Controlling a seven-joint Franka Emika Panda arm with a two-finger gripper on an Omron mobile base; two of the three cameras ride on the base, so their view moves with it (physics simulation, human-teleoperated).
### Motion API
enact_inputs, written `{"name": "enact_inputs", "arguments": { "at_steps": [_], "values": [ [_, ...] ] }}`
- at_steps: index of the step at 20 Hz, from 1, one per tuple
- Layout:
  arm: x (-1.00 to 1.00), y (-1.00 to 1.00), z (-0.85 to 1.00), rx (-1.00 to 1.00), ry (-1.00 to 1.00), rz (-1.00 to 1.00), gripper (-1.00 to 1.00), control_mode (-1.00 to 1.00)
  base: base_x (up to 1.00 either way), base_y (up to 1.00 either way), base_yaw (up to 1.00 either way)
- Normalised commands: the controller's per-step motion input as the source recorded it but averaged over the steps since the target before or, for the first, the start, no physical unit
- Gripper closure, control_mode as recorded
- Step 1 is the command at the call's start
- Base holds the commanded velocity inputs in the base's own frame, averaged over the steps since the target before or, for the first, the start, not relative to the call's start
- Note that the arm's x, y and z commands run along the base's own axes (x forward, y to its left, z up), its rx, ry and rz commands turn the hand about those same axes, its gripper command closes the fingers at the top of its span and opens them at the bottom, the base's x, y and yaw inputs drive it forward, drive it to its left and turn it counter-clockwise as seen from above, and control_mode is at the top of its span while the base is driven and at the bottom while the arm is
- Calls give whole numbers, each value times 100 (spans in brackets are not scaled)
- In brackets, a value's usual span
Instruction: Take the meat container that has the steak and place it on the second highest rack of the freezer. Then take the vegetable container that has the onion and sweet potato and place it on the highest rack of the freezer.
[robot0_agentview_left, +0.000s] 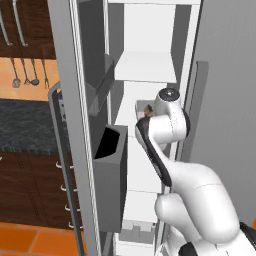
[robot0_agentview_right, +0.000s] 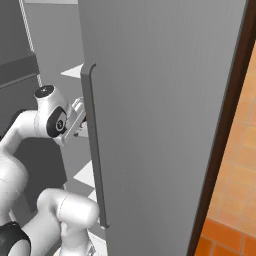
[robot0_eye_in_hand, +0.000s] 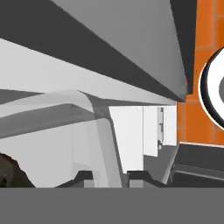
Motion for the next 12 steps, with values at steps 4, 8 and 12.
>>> {"name": "enact_inputs", "arguments": {
  "at_steps": [4, 8, 12],
  "values": [
    [38, 0, -34, 0, -1, -6, 100, -100, 0, 0, 0],
    [38, 0, -18, 0, 0, 0, 100, -100, 0, 0, 0],
    [53, 0, -10, 0, 0, 0, 100, -100, 0, 0, 0]
  ]
}}
